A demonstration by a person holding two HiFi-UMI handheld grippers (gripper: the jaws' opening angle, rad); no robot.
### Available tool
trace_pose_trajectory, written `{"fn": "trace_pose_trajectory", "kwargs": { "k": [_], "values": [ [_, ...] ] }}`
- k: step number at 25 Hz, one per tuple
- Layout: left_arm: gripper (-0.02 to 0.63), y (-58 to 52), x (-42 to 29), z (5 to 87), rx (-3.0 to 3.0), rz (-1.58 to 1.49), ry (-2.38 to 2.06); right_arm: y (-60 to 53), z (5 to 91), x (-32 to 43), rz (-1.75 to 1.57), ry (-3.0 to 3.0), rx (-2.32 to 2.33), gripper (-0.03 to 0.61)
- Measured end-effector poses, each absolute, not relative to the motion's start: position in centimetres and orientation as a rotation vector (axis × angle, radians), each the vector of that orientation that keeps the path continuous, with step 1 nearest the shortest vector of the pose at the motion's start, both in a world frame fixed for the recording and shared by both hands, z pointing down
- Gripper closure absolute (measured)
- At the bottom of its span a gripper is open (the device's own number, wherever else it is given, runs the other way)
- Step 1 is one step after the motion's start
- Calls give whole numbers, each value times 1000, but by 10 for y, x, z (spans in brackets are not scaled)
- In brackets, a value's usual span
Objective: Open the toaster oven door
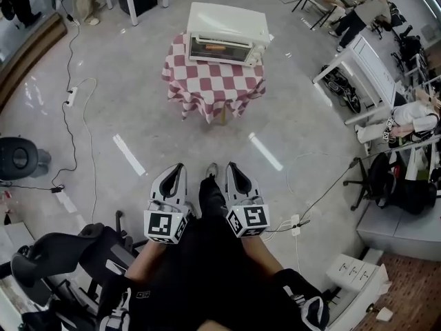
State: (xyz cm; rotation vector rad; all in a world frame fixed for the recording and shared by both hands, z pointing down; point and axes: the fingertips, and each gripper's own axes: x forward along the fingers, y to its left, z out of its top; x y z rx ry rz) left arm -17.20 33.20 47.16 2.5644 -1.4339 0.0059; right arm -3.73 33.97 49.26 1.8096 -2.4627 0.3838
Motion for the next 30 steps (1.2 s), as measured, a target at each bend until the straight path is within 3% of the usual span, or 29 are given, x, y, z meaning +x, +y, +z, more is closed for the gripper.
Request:
{"fn": "trace_pose_trajectory", "kwargs": {
  "k": [17,30],
  "values": [
    [604,119,-99,466,2492,38,-1529,130,485,33,336,-2534,1682,555],
    [605,11,-61,496,2313,9,-1532,48,502,78,388,-2567,1624,555]
  ]
}}
